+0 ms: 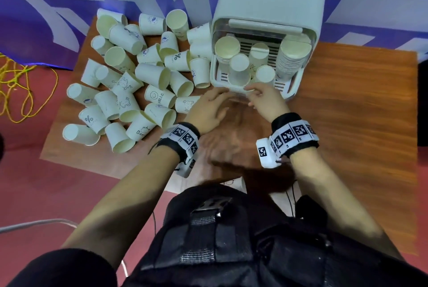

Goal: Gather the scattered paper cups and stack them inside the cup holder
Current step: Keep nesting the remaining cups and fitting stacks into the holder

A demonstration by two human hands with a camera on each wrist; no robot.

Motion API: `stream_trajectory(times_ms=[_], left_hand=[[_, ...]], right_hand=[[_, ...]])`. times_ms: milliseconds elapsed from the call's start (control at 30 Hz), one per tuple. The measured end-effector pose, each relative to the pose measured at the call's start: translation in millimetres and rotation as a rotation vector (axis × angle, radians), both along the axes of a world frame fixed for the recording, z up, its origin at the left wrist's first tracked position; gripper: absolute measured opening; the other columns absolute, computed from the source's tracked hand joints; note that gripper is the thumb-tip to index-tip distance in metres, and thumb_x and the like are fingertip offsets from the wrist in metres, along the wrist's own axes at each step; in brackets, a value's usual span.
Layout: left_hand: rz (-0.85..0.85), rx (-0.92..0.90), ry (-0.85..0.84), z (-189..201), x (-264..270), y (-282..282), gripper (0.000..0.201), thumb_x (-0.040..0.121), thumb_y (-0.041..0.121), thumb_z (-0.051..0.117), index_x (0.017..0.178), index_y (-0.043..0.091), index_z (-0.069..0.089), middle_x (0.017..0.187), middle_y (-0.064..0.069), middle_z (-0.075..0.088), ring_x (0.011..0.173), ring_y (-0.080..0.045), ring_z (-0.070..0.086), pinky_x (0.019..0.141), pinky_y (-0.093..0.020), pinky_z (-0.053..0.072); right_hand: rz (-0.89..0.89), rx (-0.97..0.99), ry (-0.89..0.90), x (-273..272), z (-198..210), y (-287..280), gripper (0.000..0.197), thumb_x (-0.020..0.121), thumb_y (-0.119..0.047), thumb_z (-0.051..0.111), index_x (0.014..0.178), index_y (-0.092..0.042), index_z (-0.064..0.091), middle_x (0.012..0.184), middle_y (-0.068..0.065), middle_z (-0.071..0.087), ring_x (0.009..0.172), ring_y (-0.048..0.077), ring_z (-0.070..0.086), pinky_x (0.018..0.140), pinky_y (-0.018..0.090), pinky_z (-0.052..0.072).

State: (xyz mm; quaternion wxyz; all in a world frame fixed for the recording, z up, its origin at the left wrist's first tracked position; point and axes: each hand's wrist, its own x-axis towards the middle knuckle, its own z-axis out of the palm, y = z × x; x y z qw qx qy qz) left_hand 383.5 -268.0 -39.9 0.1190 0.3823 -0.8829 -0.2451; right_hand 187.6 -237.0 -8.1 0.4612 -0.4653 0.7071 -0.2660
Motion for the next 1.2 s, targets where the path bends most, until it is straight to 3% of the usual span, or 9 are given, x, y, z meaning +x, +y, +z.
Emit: stream_trajectory(times_ms=[133, 200, 333, 400, 533, 633, 933, 1067, 1200], left_hand=[[-0.082, 0.112, -0.146, -8.5, 3.3, 43.4, 0.055, 0.088, 0.048, 0.042, 0.128, 0.014, 0.056, 0.124, -0.009, 0.055, 0.11, -0.028, 0.052, 0.094, -0.04, 0.045], [-0.125, 0.192, -0.261, -13.3, 2.4, 67.0, 0.053, 0.09, 0.05, 0.05, 0.13, 0.016, 0.053, 0.116, -0.008, 0.054, 0.108, -0.026, 0.05, 0.092, -0.04, 0.044], [-0.191, 0.327, -0.443, -31.6, 8.2, 110.3, 0.062, 0.087, 0.057, 0.054, 0.135, 0.018, 0.048, 0.129, -0.006, 0.049, 0.117, -0.025, 0.048, 0.094, -0.036, 0.042], [-0.186, 0.362, -0.446, -42.8, 14.8, 127.4, 0.07, 0.082, 0.066, 0.052, 0.132, 0.016, 0.05, 0.134, -0.006, 0.049, 0.121, -0.026, 0.048, 0.099, -0.036, 0.042], [-0.167, 0.385, -0.525, -50.4, 25.3, 150.9, 0.077, 0.079, 0.058, 0.065, 0.141, 0.017, 0.041, 0.144, -0.002, 0.041, 0.131, -0.022, 0.041, 0.108, -0.033, 0.032], [-0.127, 0.426, -0.596, -55.5, 31.2, 158.2, 0.087, 0.076, 0.059, 0.068, 0.145, 0.021, 0.033, 0.149, -0.001, 0.036, 0.135, -0.021, 0.036, 0.111, -0.034, 0.029], [-0.081, 0.471, -0.558, -57.9, 31.7, 144.7, 0.082, 0.075, 0.052, 0.071, 0.141, 0.017, 0.037, 0.143, -0.006, 0.042, 0.13, -0.024, 0.041, 0.109, -0.036, 0.034], [0.003, 0.527, -0.501, -55.6, 31.5, 129.3, 0.082, 0.074, 0.051, 0.074, 0.138, 0.014, 0.04, 0.141, -0.004, 0.037, 0.121, -0.025, 0.049, 0.103, -0.036, 0.04], [0.045, 0.502, -0.436, -50.7, 35.9, 111.4, 0.076, 0.072, 0.046, 0.076, 0.132, 0.011, 0.045, 0.137, -0.004, 0.038, 0.118, -0.023, 0.05, 0.101, -0.035, 0.042]], right_hand=[[0.238, 0.099, 0.059, 1.8, -5.1, 36.9, 0.022, 0.092, -0.019, 0.058, 0.111, -0.013, 0.065, 0.088, -0.004, 0.06, 0.088, 0.015, 0.06, 0.082, 0.024, 0.042], [0.364, 0.155, 0.143, 2.4, -9.2, 54.8, 0.023, 0.09, -0.022, 0.061, 0.112, -0.015, 0.065, 0.095, 0.0, 0.061, 0.089, 0.014, 0.056, 0.079, 0.022, 0.039], [0.543, 0.271, 0.209, 4.7, -20.7, 85.5, 0.031, 0.089, -0.029, 0.063, 0.117, -0.017, 0.062, 0.11, 0.005, 0.064, 0.1, 0.019, 0.059, 0.087, 0.025, 0.042], [0.588, 0.3, 0.22, 6.0, -27.2, 98.4, 0.033, 0.087, -0.033, 0.065, 0.115, -0.016, 0.063, 0.108, 0.004, 0.064, 0.101, 0.019, 0.058, 0.088, 0.025, 0.042], [0.67, 0.369, 0.225, 10.8, -38.2, 117.0, 0.039, 0.086, -0.039, 0.066, 0.118, -0.018, 0.061, 0.102, -0.003, 0.057, 0.097, 0.013, 0.051, 0.086, 0.024, 0.038], [0.69, 0.399, 0.208, 15.8, -44.4, 127.5, 0.044, 0.086, -0.041, 0.066, 0.123, -0.02, 0.058, 0.106, -0.004, 0.057, 0.099, 0.014, 0.052, 0.086, 0.025, 0.038], [0.65, 0.372, 0.154, 35.6, -50.1, 128.4, 0.039, 0.089, -0.022, 0.062, 0.127, -0.014, 0.057, 0.119, 0.005, 0.063, 0.108, 0.022, 0.057, 0.092, 0.03, 0.042], [0.531, 0.324, 0.11, 35.5, -48.3, 117.3, 0.041, 0.087, -0.013, 0.062, 0.128, -0.014, 0.057, 0.114, 0.009, 0.066, 0.104, 0.023, 0.058, 0.089, 0.033, 0.045], [0.469, 0.3, 0.11, 33.6, -46.1, 105.2, 0.052, 0.086, -0.013, 0.064, 0.136, -0.015, 0.05, 0.102, 0.006, 0.069, 0.096, 0.017, 0.056, 0.083, 0.023, 0.038]])
